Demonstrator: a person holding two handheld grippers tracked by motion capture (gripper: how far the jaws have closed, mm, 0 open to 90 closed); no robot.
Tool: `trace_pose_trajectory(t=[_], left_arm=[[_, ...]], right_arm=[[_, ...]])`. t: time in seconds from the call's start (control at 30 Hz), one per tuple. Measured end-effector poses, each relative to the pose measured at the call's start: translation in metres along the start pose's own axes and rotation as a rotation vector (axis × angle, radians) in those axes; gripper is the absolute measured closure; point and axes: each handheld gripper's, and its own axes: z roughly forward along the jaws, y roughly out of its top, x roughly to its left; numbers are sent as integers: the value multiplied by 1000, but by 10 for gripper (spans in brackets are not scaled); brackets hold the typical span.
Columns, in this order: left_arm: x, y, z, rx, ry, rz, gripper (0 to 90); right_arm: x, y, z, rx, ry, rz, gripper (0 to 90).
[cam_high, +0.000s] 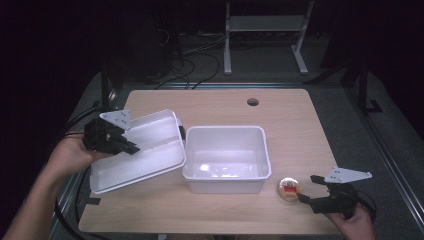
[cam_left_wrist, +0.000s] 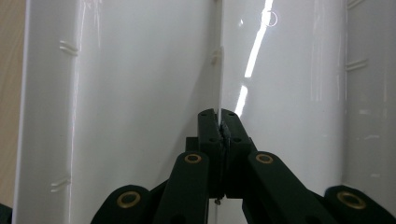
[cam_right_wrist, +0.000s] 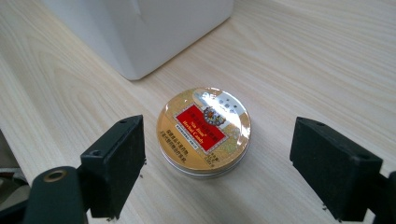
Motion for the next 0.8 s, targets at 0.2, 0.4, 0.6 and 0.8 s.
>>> trace_pose_trajectory(t=[0.2,0.4,0.6,0.8], left_arm=[[-3,-32,20,32,-8,-35,890],[-7,-50,40,43,-32,-53,890],[-15,-61,70,53,-82,-42,891],[-21,-67,92,70,-107,-36,891]], right_arm=[[0,0,-1,-2,-3,2,175],[-1,-1,0,1,-4,6,175],[0,0,0,3,-5,4,175],[-1,-1,-1,1,-7,5,175]])
